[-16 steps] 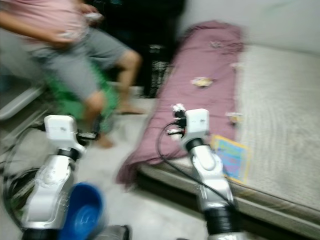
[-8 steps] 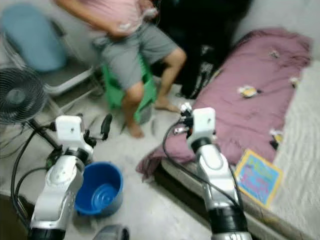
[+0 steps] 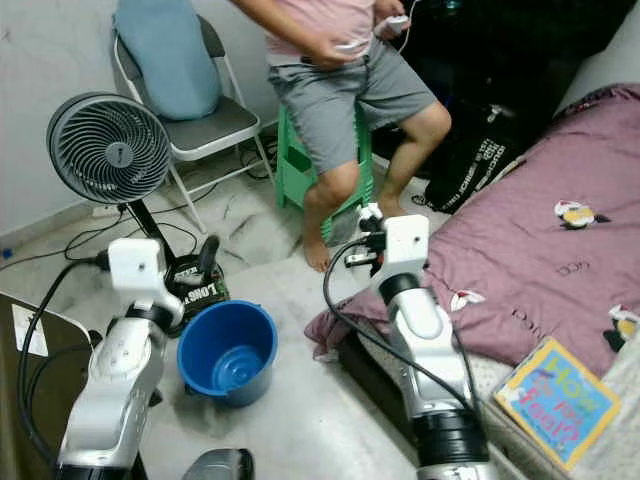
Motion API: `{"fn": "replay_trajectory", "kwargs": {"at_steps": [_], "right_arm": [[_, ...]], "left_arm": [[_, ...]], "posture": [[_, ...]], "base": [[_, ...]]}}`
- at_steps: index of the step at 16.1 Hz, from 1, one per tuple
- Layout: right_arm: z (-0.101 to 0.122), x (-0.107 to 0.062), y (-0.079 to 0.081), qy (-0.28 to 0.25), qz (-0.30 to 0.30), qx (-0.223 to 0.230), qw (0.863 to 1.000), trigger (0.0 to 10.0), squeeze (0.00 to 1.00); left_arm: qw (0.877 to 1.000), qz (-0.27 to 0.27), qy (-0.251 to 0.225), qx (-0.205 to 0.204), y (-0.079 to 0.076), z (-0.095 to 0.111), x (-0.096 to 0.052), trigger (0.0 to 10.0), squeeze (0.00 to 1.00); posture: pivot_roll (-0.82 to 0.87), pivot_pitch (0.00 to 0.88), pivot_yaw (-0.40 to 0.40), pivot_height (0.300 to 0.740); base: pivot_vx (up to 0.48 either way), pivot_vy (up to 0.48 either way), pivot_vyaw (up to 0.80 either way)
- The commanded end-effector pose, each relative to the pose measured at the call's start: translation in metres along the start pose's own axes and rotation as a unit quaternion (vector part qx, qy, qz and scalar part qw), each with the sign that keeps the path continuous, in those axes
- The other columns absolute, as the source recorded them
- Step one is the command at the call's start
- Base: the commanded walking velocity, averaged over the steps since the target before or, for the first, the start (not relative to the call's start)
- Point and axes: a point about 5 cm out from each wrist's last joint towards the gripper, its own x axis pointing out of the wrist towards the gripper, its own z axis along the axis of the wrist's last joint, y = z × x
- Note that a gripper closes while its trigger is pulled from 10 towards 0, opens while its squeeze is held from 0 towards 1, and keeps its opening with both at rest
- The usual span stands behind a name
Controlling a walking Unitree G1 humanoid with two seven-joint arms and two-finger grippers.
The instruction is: Clean up the room
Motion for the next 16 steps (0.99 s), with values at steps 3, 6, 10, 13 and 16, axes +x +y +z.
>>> {"fn": "replay_trajectory", "kwargs": {"at_steps": [3, 6, 10, 13, 16], "right_arm": [[0.005, 0.019, 0.024, -0.004, 0.05, 0.009, 0.999, 10.0, 0.0], [0.016, 0.033, 0.035, -0.021, 0.071, 0.009, 0.997, 10.0, 0.0], [0.024, 0.035, 0.022, -0.034, 0.043, -0.007, 0.998, 10.0, 0.0], [0.013, 0.018, 0.022, -0.021, 0.045, -0.02, 0.999, 10.0, 0.0], [0.005, 0.007, 0.011, -0.012, 0.015, -0.017, 1.0, 10.0, 0.0]], "left_arm": [[0.999, 0.048, -0.009, 0.009, 0.016, 0.001, -0.009, 10.0, 0.0], [0.997, 0.075, -0.017, 0.017, 0.027, 0.004, -0.005, 10.0, 0.0], [0.996, 0.073, -0.035, 0.032, 0.034, 0.018, -0.003, 10.0, 0.0], [0.997, 0.071, -0.018, 0.023, 0.029, 0.006, -0.006, 10.0, 0.0], [0.999, 0.039, -0.004, 0.018, 0.016, -0.001, -0.005, 10.0, 0.0]], "posture": [[0.12, 0.0, -0.089, 0.74], [0.14, 0.0, -0.082, 0.74], [0.08, 0.004, -0.075, 0.74], [0.04, 0.022, -0.054, 0.74], [0.03, 0.002, -0.031, 0.74]], "base": [[0.0, 0.0, 0.0], [0.0, 0.0, 0.0], [0.0, 0.0, 0.0], [0.0, 0.0, 0.76], [0.0, 0.0, 0.8]]}}
